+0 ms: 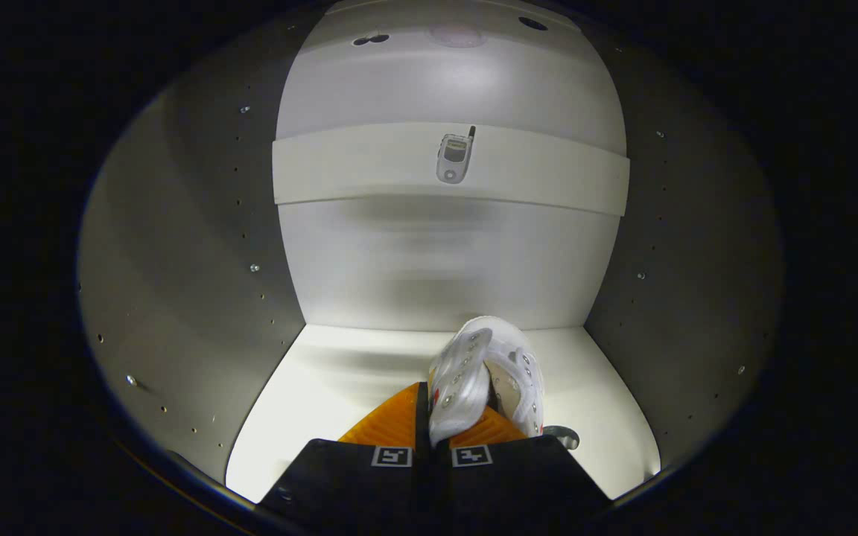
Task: Open the shoe cabinet door, grab the shoes and put them into the shoe cabinet, then close the shoe cabinet door.
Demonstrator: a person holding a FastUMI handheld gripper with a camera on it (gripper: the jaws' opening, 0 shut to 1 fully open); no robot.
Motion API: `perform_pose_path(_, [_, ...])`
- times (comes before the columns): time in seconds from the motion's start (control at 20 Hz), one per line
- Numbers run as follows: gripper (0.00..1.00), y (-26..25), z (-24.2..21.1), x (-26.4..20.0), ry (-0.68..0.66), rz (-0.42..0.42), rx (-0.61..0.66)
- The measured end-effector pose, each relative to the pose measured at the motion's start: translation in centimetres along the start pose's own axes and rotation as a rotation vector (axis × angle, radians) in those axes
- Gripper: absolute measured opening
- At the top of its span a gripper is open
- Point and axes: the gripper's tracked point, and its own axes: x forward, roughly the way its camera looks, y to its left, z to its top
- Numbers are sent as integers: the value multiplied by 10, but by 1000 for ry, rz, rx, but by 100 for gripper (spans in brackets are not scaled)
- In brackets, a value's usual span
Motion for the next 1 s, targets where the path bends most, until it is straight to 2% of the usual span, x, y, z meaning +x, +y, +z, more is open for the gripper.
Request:
perform_pose_path(0.8, [7, 5, -21, -1, 70, -14, -39])
perform_pose_path(0.95, [14, 13, -21, -4, 62, 10, -16])
perform_pose_path(1.0, [28, 17, -23, -6, 61, 20, -19])
